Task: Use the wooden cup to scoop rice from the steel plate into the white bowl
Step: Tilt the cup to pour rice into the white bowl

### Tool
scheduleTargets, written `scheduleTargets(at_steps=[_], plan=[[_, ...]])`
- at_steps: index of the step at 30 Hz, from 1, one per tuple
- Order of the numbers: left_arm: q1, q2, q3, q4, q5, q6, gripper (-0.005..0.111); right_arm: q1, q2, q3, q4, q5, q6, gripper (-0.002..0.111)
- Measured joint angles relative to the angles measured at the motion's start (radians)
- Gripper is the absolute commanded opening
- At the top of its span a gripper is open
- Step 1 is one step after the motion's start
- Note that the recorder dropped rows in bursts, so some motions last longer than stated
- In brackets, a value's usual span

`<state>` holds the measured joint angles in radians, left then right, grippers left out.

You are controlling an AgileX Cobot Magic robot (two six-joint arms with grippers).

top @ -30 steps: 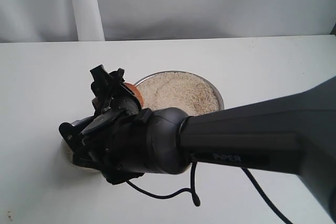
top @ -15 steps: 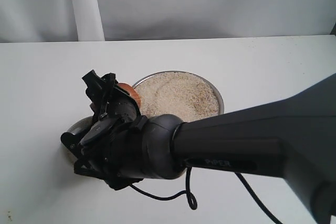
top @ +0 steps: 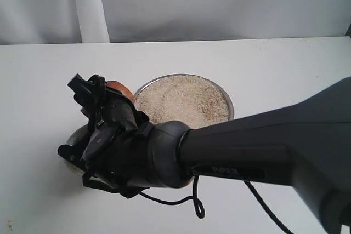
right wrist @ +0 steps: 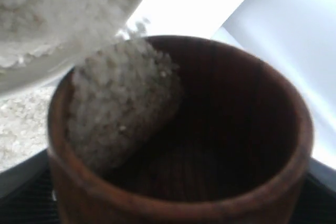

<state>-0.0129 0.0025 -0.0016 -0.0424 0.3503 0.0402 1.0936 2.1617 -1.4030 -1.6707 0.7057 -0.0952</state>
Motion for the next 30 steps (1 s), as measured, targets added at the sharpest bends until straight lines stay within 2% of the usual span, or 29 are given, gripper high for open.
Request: scheduleTargets(at_steps=[10, 30], plan=[[0.000, 0.000, 0.000, 0.000, 0.000, 0.000, 0.000, 0.000, 0.000, 0.000, -0.051, -0.053, -0.142, 0.000], [0.000, 0.000, 0.000, 0.000, 0.000, 0.000, 0.000, 0.000, 0.000, 0.000, -0.056, -0.053, -0.186, 0.000]])
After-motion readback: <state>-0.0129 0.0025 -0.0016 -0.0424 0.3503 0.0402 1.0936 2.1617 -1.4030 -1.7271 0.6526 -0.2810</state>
